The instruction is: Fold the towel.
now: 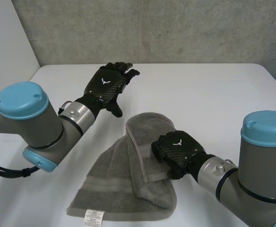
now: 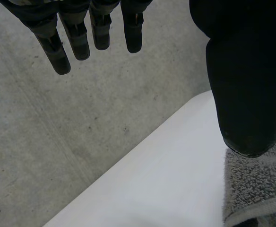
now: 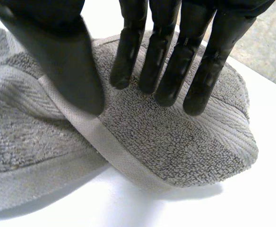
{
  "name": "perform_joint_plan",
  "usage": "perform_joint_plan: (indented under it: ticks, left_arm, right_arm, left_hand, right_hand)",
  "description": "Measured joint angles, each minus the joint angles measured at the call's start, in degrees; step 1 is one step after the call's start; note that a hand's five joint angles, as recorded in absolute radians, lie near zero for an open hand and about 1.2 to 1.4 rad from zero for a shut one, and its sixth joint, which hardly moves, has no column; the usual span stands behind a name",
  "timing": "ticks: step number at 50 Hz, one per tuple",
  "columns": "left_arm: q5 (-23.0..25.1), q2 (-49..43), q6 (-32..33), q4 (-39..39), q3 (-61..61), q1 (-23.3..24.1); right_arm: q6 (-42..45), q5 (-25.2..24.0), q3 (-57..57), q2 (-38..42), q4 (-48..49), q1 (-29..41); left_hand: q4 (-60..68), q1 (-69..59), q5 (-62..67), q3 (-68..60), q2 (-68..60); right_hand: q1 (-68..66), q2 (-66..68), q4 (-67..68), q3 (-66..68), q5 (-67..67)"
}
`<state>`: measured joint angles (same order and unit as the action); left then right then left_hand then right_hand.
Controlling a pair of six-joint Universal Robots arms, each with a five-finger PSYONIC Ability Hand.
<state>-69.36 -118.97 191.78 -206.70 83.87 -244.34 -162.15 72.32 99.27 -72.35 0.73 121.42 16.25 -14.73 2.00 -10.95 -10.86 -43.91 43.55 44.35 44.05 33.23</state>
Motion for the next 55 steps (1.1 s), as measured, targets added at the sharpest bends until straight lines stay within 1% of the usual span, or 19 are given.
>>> perform_joint_plan:
  ticks: [1,3,7,10,14,16,21,23,24,26,29,33,34,36,40,42,44,49,55]
  left_arm:
    - [-0.2,0.4,0.0,0.3,0.2,0.0]
    - [-0.4,1.0,-0.1,0.8,0.7,0.0]
    - [-0.5,1.8,-0.2,1.2,1.5,0.0]
    - [-0.7,3.2,-0.2,1.5,3.1,0.0]
    - [-2.7,5.3,-0.4,2.4,5.8,0.1]
    - [-4.7,6.2,-0.7,3.1,7.2,0.2]
    - [-11.8,8.2,-2.7,5.4,9.8,0.7]
    - [-14.8,8.8,-4.4,6.6,10.4,0.8]
    - [-17.1,9.3,-6.1,7.8,10.8,0.9]
    - [-20.0,9.9,-8.7,9.5,11.3,1.0]
    - [-23.1,10.7,-13.2,12.7,11.9,1.1]
    - [-24.7,11.4,-18.5,16.7,12.6,1.0]
    - [-24.8,11.4,-19.1,17.2,12.7,1.0]
    - [-24.8,11.5,-21.1,18.8,13.0,1.0]
    - [-24.4,11.5,-25.5,22.1,13.9,1.2]
    - [-24.1,11.5,-27.1,23.2,14.3,1.5]
    - [-23.7,11.5,-27.9,23.8,14.6,1.9]
    - [-23.2,11.5,-28.8,24.4,15.3,3.4]
    - [-23.4,11.3,-29.0,24.2,14.9,7.6]
  right_arm:
    - [-0.7,0.1,0.0,0.0,0.0,0.0]
    - [-1.4,0.1,-0.1,-0.1,0.0,0.0]
    - [-1.8,0.1,-0.1,-0.1,0.0,0.0]
    - [-2.5,0.0,0.0,-0.1,0.1,0.4]
    - [-4.5,0.2,0.1,0.3,0.8,1.7]
    - [-5.5,0.5,0.1,0.7,1.4,2.5]
    - [-7.4,2.7,0.1,2.4,4.5,4.7]
    - [-7.6,4.3,0.0,3.2,6.0,5.5]
    - [-7.6,5.6,-0.1,3.9,7.1,6.1]
    - [-7.5,7.5,-0.3,5.0,8.6,7.1]
    - [-7.3,10.0,-0.6,6.6,10.6,8.3]
    - [-6.9,11.6,-0.8,8.3,12.8,9.2]
    - [-6.8,11.8,-0.8,8.5,13.1,9.3]
    - [-6.3,12.0,-0.9,9.1,14.0,9.5]
    - [-4.1,12.3,-0.9,9.6,16.5,9.6]
    - [-3.1,12.8,-1.0,9.3,17.4,9.5]
    - [-2.4,13.4,-1.0,8.6,17.8,9.3]
    - [-1.4,14.5,-1.0,5.2,17.8,8.9]
    - [-0.2,14.1,-0.5,-0.4,16.3,5.3]
  left_hand:
    - [0.0,0.0,0.0,0.0,0.0]
    - [0.0,0.0,0.0,0.0,0.0]
    - [0.0,0.0,0.0,0.0,0.0]
    - [0.0,0.0,0.0,0.0,0.0]
    - [0.0,0.0,0.0,0.0,0.0]
    - [0.0,0.0,0.0,0.0,0.0]
    - [0.0,0.0,0.0,0.0,-0.1]
    - [0.0,0.0,0.0,0.0,-0.1]
    - [0.0,0.0,0.0,0.0,-0.1]
    - [0.0,0.0,0.0,0.0,-0.1]
    - [0.0,0.0,0.0,0.0,-0.1]
    - [0.0,0.0,0.0,0.0,-0.1]
    - [0.0,0.0,0.0,0.0,-0.1]
    - [0.0,0.0,0.0,0.0,-0.1]
    - [0.0,0.0,0.0,0.0,-0.1]
    - [0.0,0.0,0.0,0.0,-0.2]
    - [0.0,0.0,0.0,-0.3,-0.3]
    - [0.0,0.0,0.0,-0.6,-0.6]
    - [0.0,-0.2,3.6,-4.5,-4.6]
  right_hand:
    - [8.0,-7.9,-7.5,-8.2,-7.8]
    - [15.7,-15.8,-16.2,-16.2,-16.8]
    - [18.9,-18.8,-19.9,-19.4,-20.8]
    - [25.5,-25.3,-27.2,-26.6,-28.1]
    - [27.0,-26.9,-28.0,-27.8,-28.6]
    - [27.0,-26.9,-28.0,-27.8,-28.6]
    - [27.0,-26.9,-28.0,-27.8,-28.6]
    - [27.0,-26.9,-28.0,-27.8,-28.6]
    - [27.0,-26.9,-28.0,-27.8,-28.6]
    - [27.0,-26.9,-28.0,-27.8,-28.6]
    - [26.9,-26.9,-28.0,-27.8,-28.2]
    - [26.1,-26.3,-27.6,-27.2,-25.2]
    - [24.2,-24.3,-25.7,-25.3,-23.3]
    - [15.0,-14.8,-15.8,-15.1,-13.4]
    - [-14.6,14.2,13.4,14.2,14.6]
    - [-23.5,24.3,23.6,23.0,23.7]
    - [-30.4,31.2,30.6,29.8,31.4]
    - [-31.1,31.7,32.3,30.8,32.4]
    - [-31.1,31.7,32.3,30.8,32.4]
